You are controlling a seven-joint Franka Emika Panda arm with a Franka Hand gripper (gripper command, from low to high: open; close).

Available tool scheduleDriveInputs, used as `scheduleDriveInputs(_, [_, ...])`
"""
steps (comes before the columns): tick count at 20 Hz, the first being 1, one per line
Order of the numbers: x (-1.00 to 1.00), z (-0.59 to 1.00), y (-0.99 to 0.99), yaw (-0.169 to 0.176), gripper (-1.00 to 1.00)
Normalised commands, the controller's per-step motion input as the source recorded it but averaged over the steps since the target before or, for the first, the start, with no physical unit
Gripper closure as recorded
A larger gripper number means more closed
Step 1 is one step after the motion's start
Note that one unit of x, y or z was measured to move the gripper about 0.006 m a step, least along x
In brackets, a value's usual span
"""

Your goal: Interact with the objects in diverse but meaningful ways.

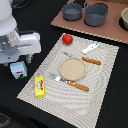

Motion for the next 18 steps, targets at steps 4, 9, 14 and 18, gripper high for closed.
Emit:
scheduleDriveInputs(4, [0.13,-0.07,0.04,0.002,-1.00])
scheduleDriveInputs(9, [0.20,-0.04,0.12,0.000,-1.00])
scheduleDriveInputs(14, [0.02,-0.19,0.05,0.000,-1.00])
scheduleDriveInputs(18, [0.00,-0.29,0.00,0.000,-1.00])
